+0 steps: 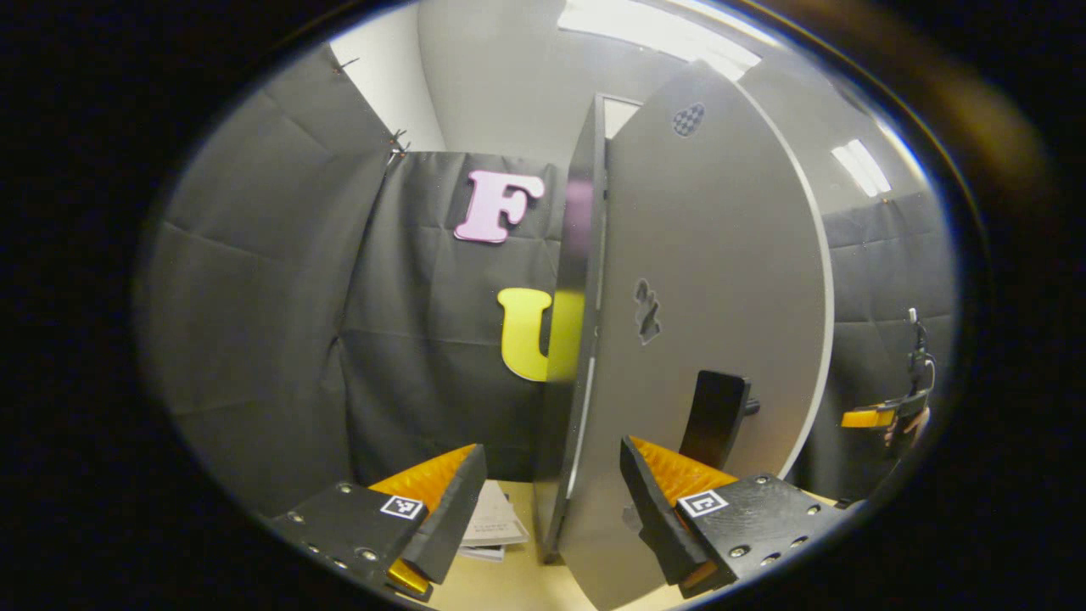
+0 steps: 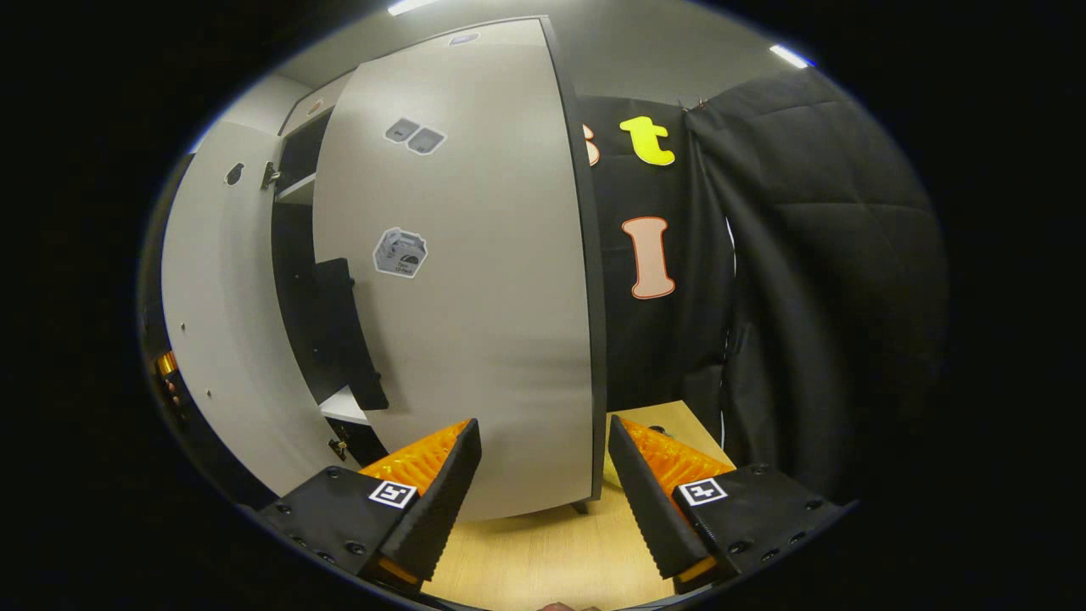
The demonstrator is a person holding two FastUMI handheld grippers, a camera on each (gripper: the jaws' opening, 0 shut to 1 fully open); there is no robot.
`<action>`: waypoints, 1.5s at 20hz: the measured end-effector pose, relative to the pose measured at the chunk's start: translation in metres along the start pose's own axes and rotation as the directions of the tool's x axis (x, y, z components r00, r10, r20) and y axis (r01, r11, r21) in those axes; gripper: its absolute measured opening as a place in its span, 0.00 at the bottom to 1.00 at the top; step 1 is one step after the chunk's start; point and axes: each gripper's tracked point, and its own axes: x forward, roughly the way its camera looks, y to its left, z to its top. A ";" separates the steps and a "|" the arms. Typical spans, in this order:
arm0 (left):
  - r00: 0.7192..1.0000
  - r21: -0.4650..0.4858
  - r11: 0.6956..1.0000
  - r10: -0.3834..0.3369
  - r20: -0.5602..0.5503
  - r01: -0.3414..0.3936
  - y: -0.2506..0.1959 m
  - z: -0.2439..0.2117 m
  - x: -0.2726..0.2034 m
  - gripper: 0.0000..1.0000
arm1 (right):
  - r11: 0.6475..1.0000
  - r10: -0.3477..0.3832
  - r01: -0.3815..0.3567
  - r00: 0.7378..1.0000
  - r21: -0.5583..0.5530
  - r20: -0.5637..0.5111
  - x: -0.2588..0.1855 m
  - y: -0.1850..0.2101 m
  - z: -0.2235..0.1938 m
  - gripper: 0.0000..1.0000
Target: Grab one shoe with the right hand and put it into the shoe cabinet, grab the other shoe with the left hand and put it into the shoe cabinet; then close the right door with the right hand and the left door with the left hand.
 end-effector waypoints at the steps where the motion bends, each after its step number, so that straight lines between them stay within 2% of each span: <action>1: 1.000 0.008 1.000 0.004 -0.004 -0.004 -0.011 -0.001 0.003 0.85 | 1.000 0.005 -0.005 1.000 0.001 0.005 0.003 -0.004 0.002 0.96; 2: 1.000 0.014 1.000 0.019 -0.009 -0.018 -0.023 -0.002 0.005 0.85 | 1.000 0.012 -0.012 1.000 0.008 0.008 0.005 -0.008 0.004 0.96; 4: 0.999 0.017 0.999 0.047 -0.014 -0.047 -0.046 -0.004 0.011 0.99 | 0.999 0.026 -0.026 1.000 0.025 0.007 0.013 -0.016 0.006 0.96; 9: 1.000 -0.038 0.999 0.013 -0.020 -0.014 -0.119 -0.013 0.037 1.00 | 0.997 0.046 -0.046 0.999 0.063 -0.004 0.022 -0.041 0.004 0.96; 13: 0.997 -0.020 0.998 0.064 -0.033 -0.065 -0.141 -0.016 0.048 0.99 | 0.997 0.031 -0.032 0.999 0.067 0.018 0.032 -0.053 0.007 0.96; 14: 0.995 -0.001 0.995 0.102 -0.018 -0.102 -0.140 -0.011 0.045 0.99 | 0.997 0.026 -0.028 0.999 0.066 0.022 0.031 -0.059 0.007 0.96; 15: 0.993 0.006 0.993 0.122 -0.006 -0.122 -0.139 -0.008 0.043 0.93 | 0.998 0.022 -0.024 0.999 0.064 0.026 0.030 -0.064 0.008 0.96; 17: 0.990 -0.021 0.990 0.141 0.018 -0.140 -0.144 -0.001 0.035 0.92 | 0.999 0.009 -0.010 1.000 0.049 0.029 0.029 -0.074 0.006 0.96; 18: 0.988 -0.035 0.988 0.150 0.037 -0.149 -0.147 0.003 0.031 0.99 | 0.999 0.006 -0.007 0.999 0.035 0.031 0.028 -0.078 0.004 0.96; 19: 0.985 -0.048 0.986 0.164 0.054 -0.161 -0.150 0.007 0.024 1.00 | 1.000 0.006 -0.006 1.000 0.021 0.027 0.028 -0.081 0.002 0.96; 20: 0.982 -0.059 0.983 0.179 0.068 -0.175 -0.151 0.012 0.019 0.99 | 1.000 0.005 -0.005 1.000 0.007 0.021 0.029 -0.083 -0.001 0.96; 21: 0.977 -0.068 0.979 0.196 0.080 -0.191 -0.152 0.014 0.014 0.92 | 1.000 0.000 0.000 1.000 -0.005 0.012 0.029 -0.087 -0.004 0.96; 22: 0.972 -0.074 0.975 0.215 0.091 -0.209 -0.154 0.017 0.007 0.92 | 1.000 0.003 -0.003 1.000 -0.015 0.010 0.029 -0.089 -0.005 0.96; 23: 0.968 -0.076 0.972 0.230 0.102 -0.223 -0.158 0.021 -0.002 0.99 | 1.000 0.012 -0.012 1.000 -0.025 0.011 0.030 -0.088 -0.004 0.96; 24: 0.965 -0.070 0.971 0.237 0.114 -0.230 -0.162 0.025 -0.009 0.99 | 0.999 0.022 -0.022 1.000 -0.035 0.011 0.031 -0.087 -0.003 0.92; 26: 0.963 -0.038 0.971 0.240 0.124 -0.237 -0.168 0.032 -0.018 0.92 | 0.998 0.048 -0.047 0.999 -0.041 0.015 0.030 -0.084 0.003 0.92; 29: 0.959 0.005 0.966 0.256 0.121 -0.258 -0.169 0.042 -0.023 0.92 | 0.998 0.050 -0.048 0.997 -0.033 0.065 0.025 -0.079 0.027 0.92; 30: 0.959 0.009 0.966 0.254 0.125 -0.257 -0.171 0.044 -0.024 0.84 | 0.999 0.040 -0.037 0.996 -0.032 0.085 0.024 -0.077 0.035 0.92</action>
